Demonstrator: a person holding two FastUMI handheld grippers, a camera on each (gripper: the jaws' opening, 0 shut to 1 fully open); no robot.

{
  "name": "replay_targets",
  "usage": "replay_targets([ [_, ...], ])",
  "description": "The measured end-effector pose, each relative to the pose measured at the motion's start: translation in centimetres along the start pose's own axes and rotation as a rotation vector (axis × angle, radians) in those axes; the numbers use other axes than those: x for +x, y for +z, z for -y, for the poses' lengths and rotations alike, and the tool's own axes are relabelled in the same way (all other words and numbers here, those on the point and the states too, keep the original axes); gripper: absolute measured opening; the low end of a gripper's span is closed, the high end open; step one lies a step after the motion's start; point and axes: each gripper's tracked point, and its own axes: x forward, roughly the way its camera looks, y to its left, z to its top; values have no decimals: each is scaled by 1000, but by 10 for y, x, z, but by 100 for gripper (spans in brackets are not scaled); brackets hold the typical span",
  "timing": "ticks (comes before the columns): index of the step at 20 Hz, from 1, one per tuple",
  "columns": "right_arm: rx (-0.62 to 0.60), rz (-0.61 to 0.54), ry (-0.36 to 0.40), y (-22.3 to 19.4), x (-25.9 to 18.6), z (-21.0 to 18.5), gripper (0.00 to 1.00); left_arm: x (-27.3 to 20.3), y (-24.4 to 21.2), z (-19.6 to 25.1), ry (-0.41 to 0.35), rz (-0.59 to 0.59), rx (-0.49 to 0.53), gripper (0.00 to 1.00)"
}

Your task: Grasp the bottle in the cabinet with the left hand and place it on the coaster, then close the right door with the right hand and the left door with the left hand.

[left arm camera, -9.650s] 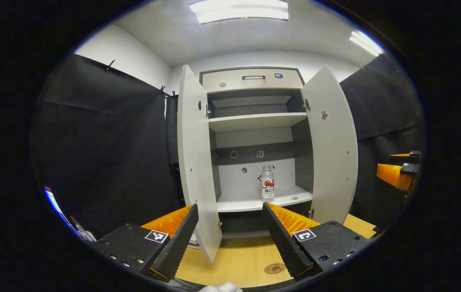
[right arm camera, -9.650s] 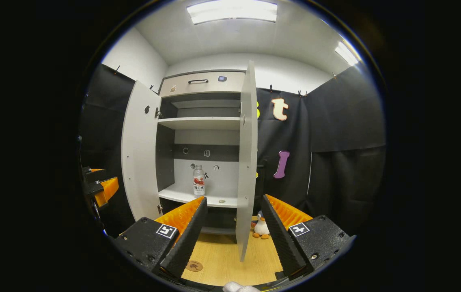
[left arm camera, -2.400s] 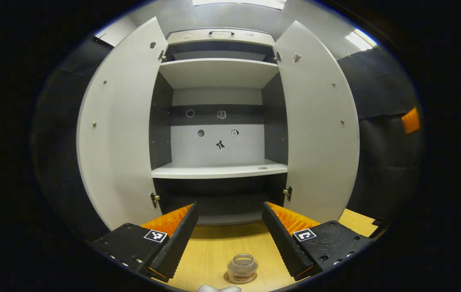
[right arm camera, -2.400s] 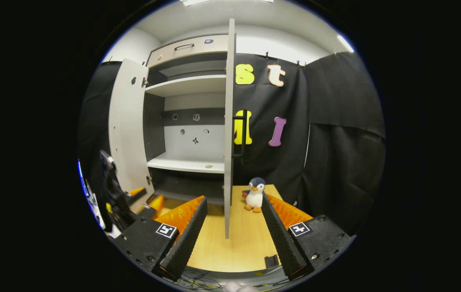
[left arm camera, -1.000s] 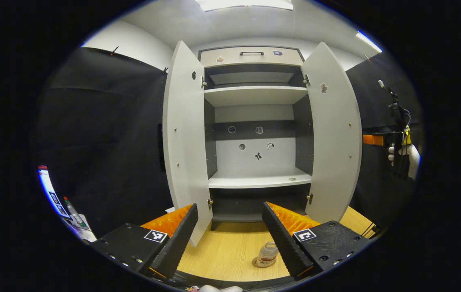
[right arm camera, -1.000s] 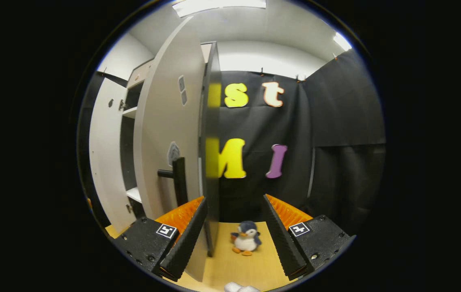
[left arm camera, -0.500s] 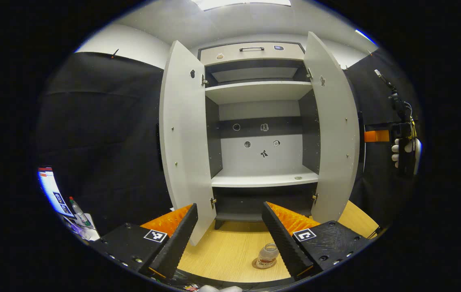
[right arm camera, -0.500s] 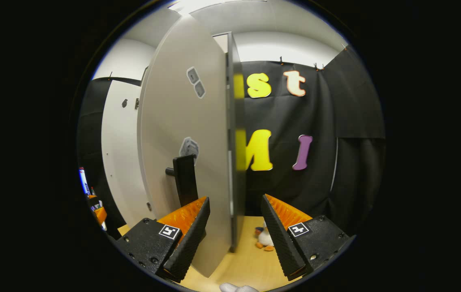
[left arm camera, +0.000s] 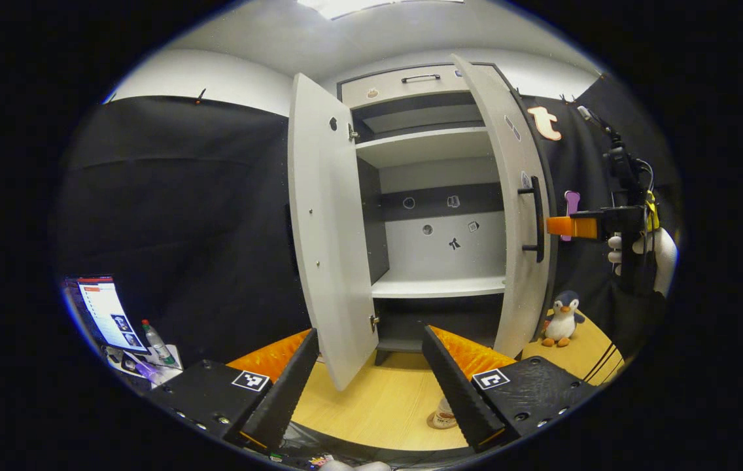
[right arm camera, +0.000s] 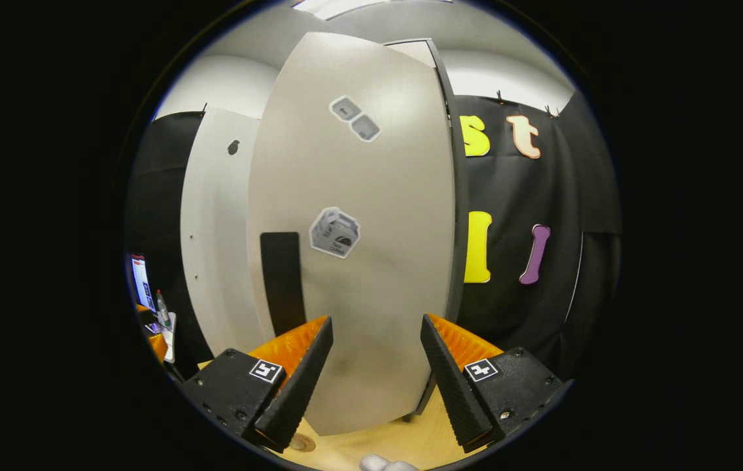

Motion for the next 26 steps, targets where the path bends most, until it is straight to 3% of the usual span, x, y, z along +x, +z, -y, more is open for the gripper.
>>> replay_targets([
  [5, 24, 33, -17, 7, -12, 9, 83, 2, -6, -18, 21, -8, 17, 96],
  [10, 24, 69, -75, 17, -33, 7, 83, 27, -1, -39, -21, 18, -24, 96],
  [15, 28, 72, -162, 11, -59, -14, 83, 73, 16, -90, -75, 59, -40, 96],
  [26, 61, -5, -367, -28, -113, -63, 83, 197, 41, -206, -55, 127, -26, 96],
])
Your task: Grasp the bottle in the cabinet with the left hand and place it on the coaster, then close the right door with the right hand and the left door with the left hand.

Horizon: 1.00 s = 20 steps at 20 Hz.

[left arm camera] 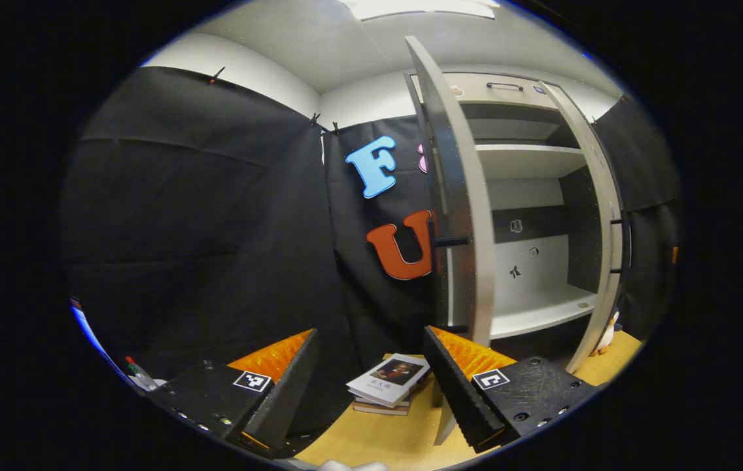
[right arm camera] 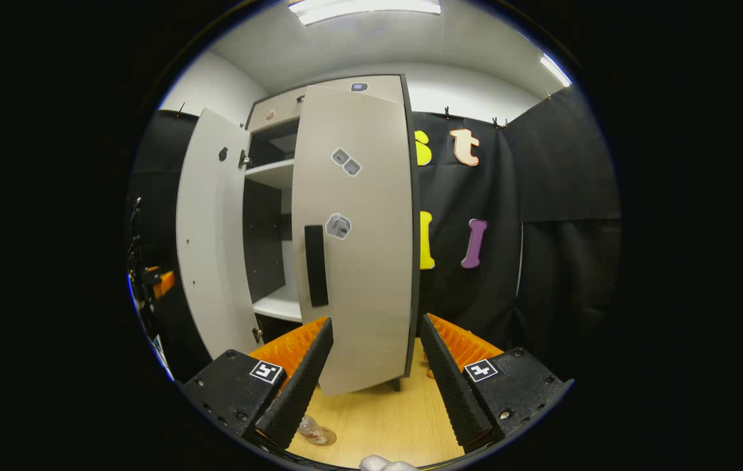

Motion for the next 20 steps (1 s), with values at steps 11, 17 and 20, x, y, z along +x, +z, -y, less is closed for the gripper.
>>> replay_targets([
  [11, 14, -53, -67, -17, -24, 5, 83, 56, 0, 10, -68, 8, -5, 91],
  [17, 13, -42, -21, -12, -15, 9, 83, 50, 0, 21, -78, -14, -13, 80],
  [20, 8, -37, 2, -10, -10, 17, 83, 42, 4, 42, -89, -18, 4, 80],
])
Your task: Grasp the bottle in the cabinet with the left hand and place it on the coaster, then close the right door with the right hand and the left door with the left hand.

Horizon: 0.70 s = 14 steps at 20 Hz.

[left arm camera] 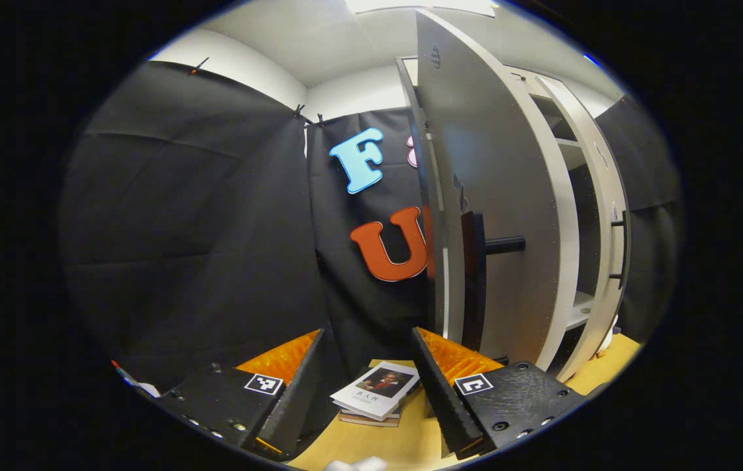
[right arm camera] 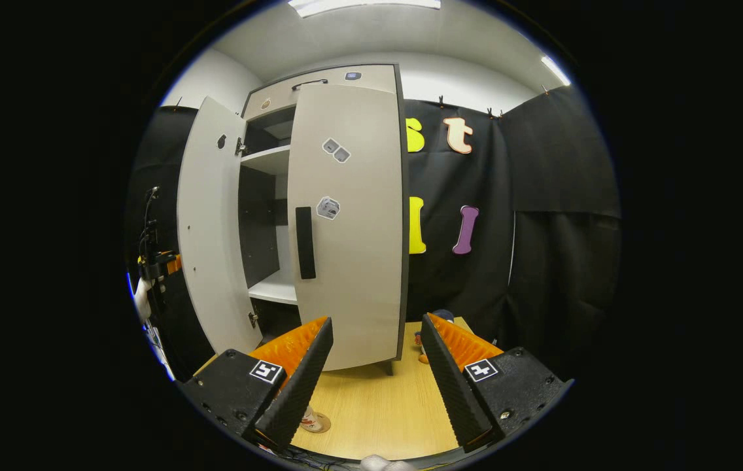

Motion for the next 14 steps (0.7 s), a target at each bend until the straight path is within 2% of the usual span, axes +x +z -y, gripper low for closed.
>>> replay_targets([
  [3, 4, -6, 24, 1, 5, 11, 83, -4, 4, 38, -30, 5, 15, 80],
  [7, -14, -13, 25, 7, 10, 35, 83, 4, 8, 99, -106, -3, -25, 80],
  [8, -14, -11, 16, 9, 12, 41, 83, 8, 12, 110, -118, 5, -48, 87],
  [9, -8, -7, 11, 12, 12, 46, 83, 8, 17, 121, -131, 6, -76, 90],
  [10, -1, -9, 9, 12, 12, 49, 83, 12, 23, 125, -135, 11, -92, 97],
  [14, 16, -3, 17, 16, 8, 51, 83, 10, 36, 133, -118, 36, -63, 96],
])
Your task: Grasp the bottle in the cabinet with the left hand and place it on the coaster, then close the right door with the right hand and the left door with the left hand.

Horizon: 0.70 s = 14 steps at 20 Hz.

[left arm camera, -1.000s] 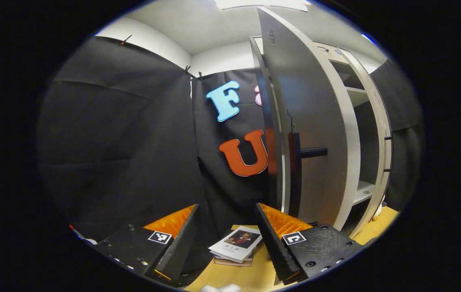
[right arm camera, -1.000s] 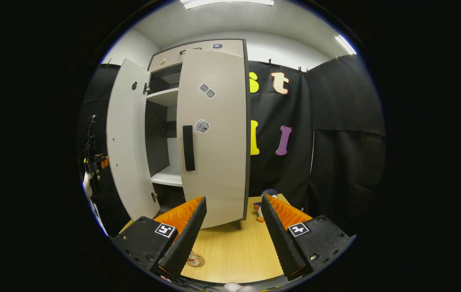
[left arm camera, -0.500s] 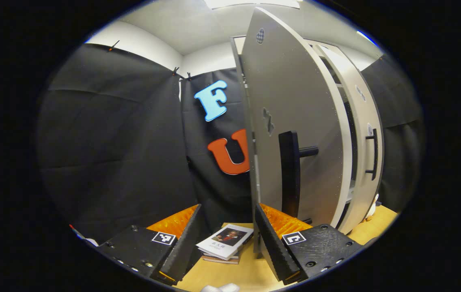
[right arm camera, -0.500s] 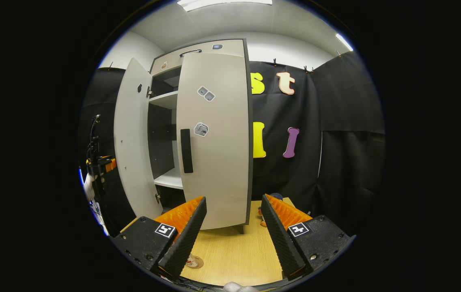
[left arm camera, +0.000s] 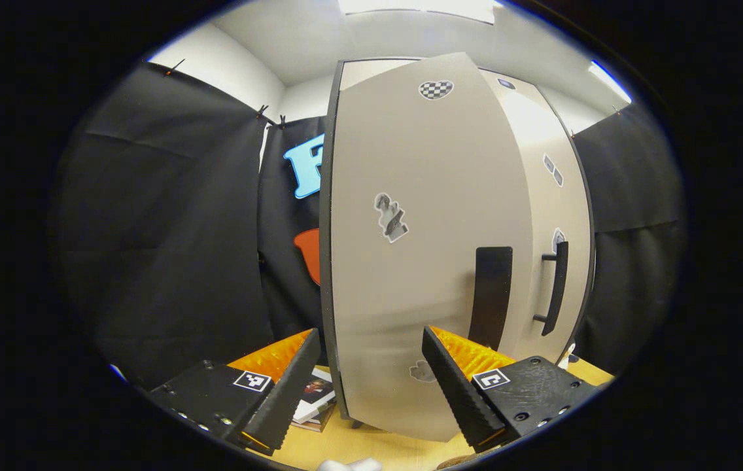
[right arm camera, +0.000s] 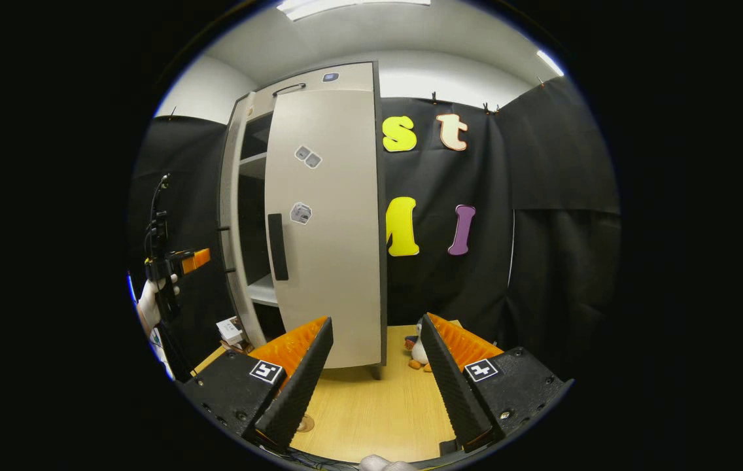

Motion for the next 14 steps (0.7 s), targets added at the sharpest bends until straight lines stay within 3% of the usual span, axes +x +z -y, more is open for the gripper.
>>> replay_targets([
  [14, -37, 94, 34, 30, -22, -60, 83, -107, 20, 16, -88, 18, 46, 95],
])
